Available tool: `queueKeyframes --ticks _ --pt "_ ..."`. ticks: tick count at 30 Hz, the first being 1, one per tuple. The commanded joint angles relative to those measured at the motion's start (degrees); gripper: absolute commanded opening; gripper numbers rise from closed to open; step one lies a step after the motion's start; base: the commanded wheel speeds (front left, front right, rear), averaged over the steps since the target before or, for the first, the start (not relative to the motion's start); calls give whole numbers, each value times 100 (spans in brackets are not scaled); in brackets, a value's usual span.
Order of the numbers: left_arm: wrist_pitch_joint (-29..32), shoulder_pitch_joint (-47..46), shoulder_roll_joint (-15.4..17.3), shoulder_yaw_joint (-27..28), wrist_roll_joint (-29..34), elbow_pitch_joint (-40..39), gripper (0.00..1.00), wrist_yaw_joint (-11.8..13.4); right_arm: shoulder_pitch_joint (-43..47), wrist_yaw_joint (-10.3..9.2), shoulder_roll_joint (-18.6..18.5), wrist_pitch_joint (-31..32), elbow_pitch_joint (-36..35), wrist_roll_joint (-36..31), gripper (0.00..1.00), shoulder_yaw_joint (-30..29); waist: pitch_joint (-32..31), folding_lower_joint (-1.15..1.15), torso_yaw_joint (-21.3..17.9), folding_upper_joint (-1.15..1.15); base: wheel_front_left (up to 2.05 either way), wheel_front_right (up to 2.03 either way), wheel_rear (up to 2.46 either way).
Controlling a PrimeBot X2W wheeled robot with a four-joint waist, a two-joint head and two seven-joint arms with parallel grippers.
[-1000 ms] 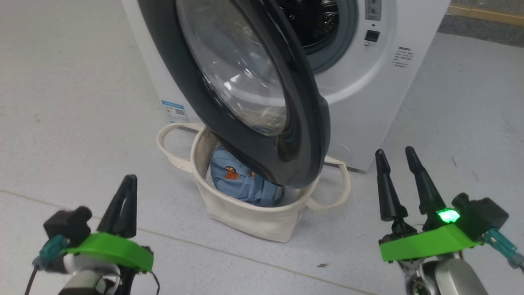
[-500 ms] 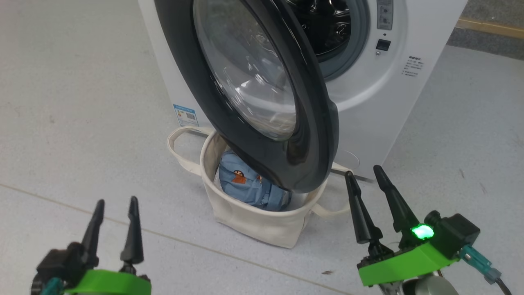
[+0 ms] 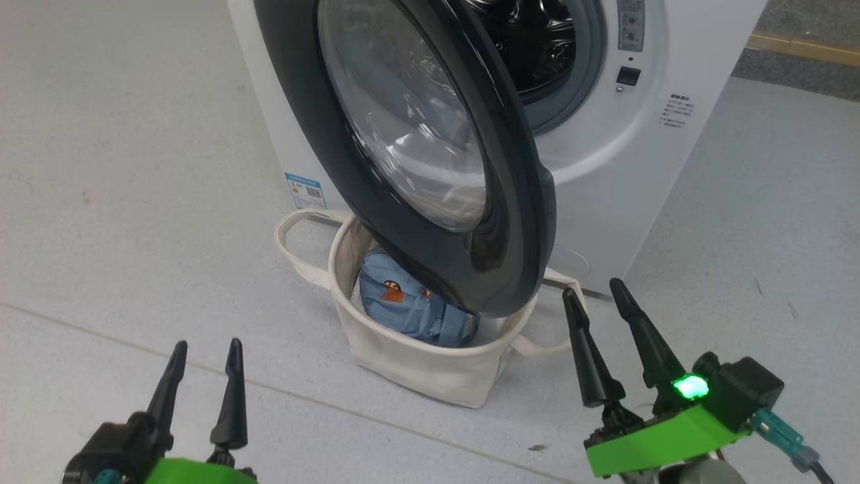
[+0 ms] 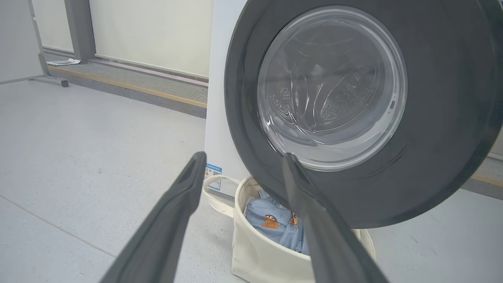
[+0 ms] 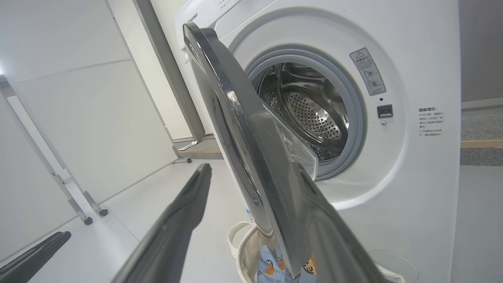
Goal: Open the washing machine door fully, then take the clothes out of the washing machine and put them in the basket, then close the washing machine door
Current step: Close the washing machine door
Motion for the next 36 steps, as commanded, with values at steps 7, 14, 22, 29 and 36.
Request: queueKeyframes --ticks 7,14,22,29,36 --pt "-69 -268 -49 348 337 -92 100 -137 -153 1 4 -70 -229 11 100 61 74 0 4 0 0 0 0" --pt "-69 -306 -154 359 432 -3 100 -255 -202 1 4 -70 -51 49 100 55 111 0 -8 0 0 0 0" --pt "-69 -469 -234 279 498 81 100 -347 -698 1 4 -70 90 -303 0 699 376 0 79 0 0 0 0" --pt "-69 -605 -292 206 520 137 100 -376 -1087 1 4 -70 292 -332 0 782 612 0 212 0 0 0 0" --pt "-69 -844 -338 42 517 268 100 -401 -1635 1 4 -70 603 -441 0 556 1030 0 325 0 0 0 0"
